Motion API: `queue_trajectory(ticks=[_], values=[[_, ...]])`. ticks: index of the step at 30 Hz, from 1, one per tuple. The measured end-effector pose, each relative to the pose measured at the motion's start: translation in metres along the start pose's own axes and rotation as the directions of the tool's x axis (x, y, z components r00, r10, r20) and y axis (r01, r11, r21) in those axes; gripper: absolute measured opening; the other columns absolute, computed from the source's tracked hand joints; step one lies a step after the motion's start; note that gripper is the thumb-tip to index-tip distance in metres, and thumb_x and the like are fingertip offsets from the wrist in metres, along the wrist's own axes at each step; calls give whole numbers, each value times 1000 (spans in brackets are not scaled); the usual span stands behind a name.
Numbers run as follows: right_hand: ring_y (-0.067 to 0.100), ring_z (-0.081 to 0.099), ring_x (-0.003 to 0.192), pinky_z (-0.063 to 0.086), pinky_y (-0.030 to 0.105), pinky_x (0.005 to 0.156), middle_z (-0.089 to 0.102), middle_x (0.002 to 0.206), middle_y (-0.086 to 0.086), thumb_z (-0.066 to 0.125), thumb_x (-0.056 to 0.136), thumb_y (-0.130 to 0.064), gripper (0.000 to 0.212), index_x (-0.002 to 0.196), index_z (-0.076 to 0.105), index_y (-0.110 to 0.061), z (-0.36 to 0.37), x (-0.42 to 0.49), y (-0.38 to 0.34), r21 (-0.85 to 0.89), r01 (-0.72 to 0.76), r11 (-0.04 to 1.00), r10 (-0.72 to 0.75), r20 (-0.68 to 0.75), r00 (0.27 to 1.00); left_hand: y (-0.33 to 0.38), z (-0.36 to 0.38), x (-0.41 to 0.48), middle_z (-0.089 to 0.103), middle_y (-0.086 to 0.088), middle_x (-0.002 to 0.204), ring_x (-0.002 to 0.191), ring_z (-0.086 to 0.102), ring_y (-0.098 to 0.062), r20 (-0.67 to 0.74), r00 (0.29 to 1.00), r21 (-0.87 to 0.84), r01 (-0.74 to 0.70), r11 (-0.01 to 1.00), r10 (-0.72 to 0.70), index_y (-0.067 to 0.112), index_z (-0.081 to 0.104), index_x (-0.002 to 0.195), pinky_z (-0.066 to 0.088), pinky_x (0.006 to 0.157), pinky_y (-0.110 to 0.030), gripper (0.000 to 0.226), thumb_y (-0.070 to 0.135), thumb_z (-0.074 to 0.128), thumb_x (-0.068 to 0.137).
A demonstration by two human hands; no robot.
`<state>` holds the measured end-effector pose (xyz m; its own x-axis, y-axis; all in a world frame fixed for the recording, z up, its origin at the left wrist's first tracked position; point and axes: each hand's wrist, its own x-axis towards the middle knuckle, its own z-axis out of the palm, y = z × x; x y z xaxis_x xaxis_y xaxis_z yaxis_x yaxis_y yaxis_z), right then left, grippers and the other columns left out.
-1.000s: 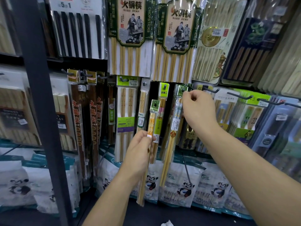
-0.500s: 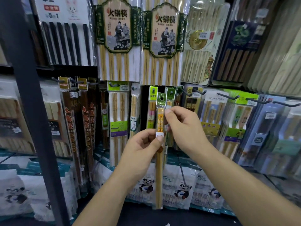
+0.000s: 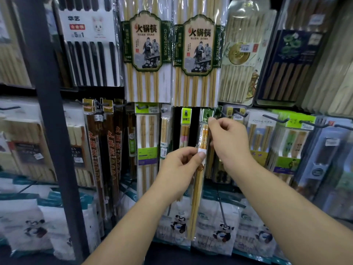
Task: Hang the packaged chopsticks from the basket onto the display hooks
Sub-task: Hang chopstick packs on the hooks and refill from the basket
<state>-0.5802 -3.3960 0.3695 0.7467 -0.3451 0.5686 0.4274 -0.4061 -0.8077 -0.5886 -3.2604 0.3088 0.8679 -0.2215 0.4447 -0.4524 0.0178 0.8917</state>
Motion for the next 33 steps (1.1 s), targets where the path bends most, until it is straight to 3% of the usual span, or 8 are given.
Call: queue_trajectory(ticks=[5,14,18,23,25,28,31,33], values=[[3,39,47,48,30,67,40,44,-13,61,100,-33,46,58,50,-17,7,4,1,39,-19,999,22,-74,997,-2,3,1,63,13,68,62,58,1,-9,999,-17,34,999,-34,43,76,89,50,54,-16,19,33,65,101],[5,32,42,47,30,69,33,40,-13,56,103,-30,54,53,38,-20,14,8,2,62,8,998,-2,-98,995,-2,0,3,64,10,69,63,60,-5,-34,997,-19,62,998,-63,30,78,97,51,54,-22,16,32,63,102],[6,33,40,46,30,68,32,38,-12,56,103,-30,58,49,35,-23,14,10,6,42,18,999,-14,-105,994,-7,0,5,67,23,67,65,59,8,-67,995,7,71,997,-71,25,77,104,46,62,-13,18,33,61,103],[4,42,45,33,25,55,41,41,-13,57,102,-34,52,54,43,-20,17,10,16,-22,12,1000,-14,-106,994,-8,5,8,58,1,67,59,55,-8,-44,995,96,94,991,-90,23,76,88,52,57,-23,28,36,58,104],[0,47,52,35,19,54,48,49,-14,58,101,-35,43,61,51,-21,16,7,22,-35,30,999,-33,-101,994,-8,5,9,66,3,72,66,61,-9,-58,998,354,39,934,-20,24,73,89,56,64,-32,30,42,54,104],[-3,55,67,41,10,60,60,72,-11,60,100,-31,22,80,61,-24,10,-2,33,-6,93,996,-93,-56,994,-2,5,10,61,13,95,84,58,-5,-112,980,670,-49,741,166,32,63,105,48,68,-29,28,52,44,102],[-2,59,93,47,16,77,63,107,-7,59,101,-33,5,105,61,-33,4,-8,46,-49,106,993,-104,43,994,6,10,17,54,8,120,104,57,-13,-118,980,645,-48,763,162,29,53,132,50,84,-35,40,54,43,102],[-6,54,108,41,9,84,56,126,-10,55,102,-35,25,127,57,-37,-1,-11,56,-76,115,990,-107,108,988,11,16,23,54,2,131,114,59,-18,-115,989,603,-5,797,93,25,45,143,52,94,-41,50,55,41,103]])
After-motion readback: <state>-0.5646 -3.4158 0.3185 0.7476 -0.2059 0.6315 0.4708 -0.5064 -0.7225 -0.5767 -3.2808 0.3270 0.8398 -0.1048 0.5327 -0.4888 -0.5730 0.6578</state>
